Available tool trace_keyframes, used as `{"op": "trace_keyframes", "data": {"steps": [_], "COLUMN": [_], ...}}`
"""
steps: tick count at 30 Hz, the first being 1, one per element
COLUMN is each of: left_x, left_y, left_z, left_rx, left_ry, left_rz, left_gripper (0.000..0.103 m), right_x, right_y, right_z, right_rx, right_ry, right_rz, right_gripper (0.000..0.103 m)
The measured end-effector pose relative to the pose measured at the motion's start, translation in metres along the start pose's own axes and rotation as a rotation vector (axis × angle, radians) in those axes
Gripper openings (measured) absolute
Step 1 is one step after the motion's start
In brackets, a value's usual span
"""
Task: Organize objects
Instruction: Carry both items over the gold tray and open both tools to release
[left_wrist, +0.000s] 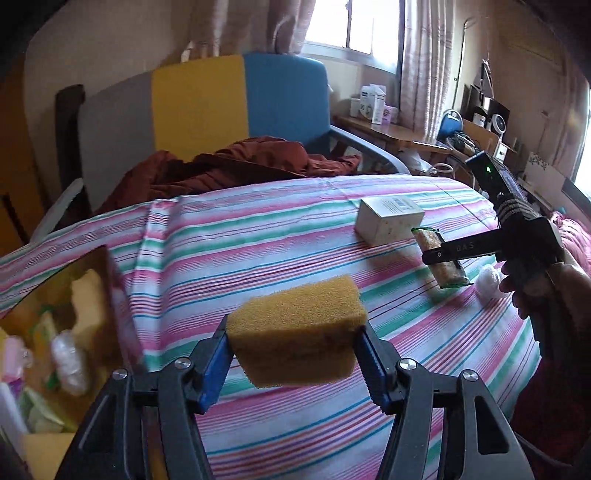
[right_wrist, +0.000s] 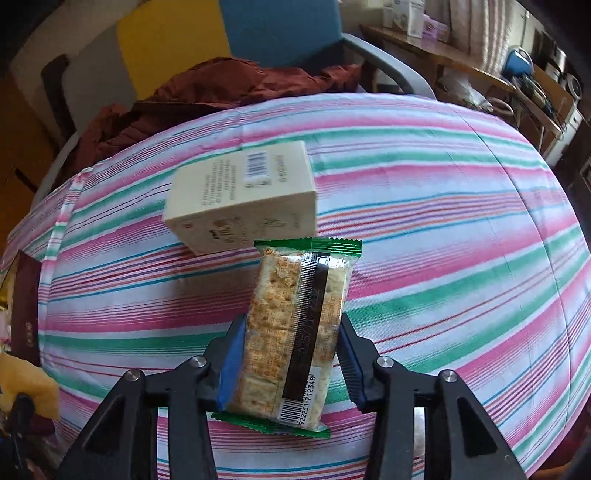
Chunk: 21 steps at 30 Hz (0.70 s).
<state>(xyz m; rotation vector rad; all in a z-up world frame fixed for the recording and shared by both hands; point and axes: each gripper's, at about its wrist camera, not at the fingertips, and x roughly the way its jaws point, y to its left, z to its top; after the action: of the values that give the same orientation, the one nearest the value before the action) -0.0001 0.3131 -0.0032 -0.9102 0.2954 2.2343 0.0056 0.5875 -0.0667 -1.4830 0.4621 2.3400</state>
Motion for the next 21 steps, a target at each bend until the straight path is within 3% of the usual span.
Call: {"op": "trace_keyframes", "data": {"steps": [7,9,14,21], "left_x": [-0.037,-0.046,-0.068,-0.089], "left_y": [0.025,0.032,0.056,0.092], "left_z": [-0.007,-0.009,-0.016,-0.031], "left_rx": [-0.009,-0.016,-0.049,-0.112], "left_ry": [-0.05,-0.057,-0.071,-0.089], "left_rz": [0.071,0.083,0.112,0.15], "left_gripper": [0.063,0.063,0.063,0.063], "right_x": [-0.007,0.009,-0.013,-0.041], "right_y": [0.0,-0.001,-0.011,0.012], "right_z": [0.0,0.019,0.013,0.011], "right_rx": [0.006,0.012,0.04,0.014], "right_ry": [-0.039,-0.046,-0.085,-0.137], "right_rz": [-0.027,-0.037,-0.04,-0.042], "right_gripper": [0.047,0.047,0.047,0.047]}}
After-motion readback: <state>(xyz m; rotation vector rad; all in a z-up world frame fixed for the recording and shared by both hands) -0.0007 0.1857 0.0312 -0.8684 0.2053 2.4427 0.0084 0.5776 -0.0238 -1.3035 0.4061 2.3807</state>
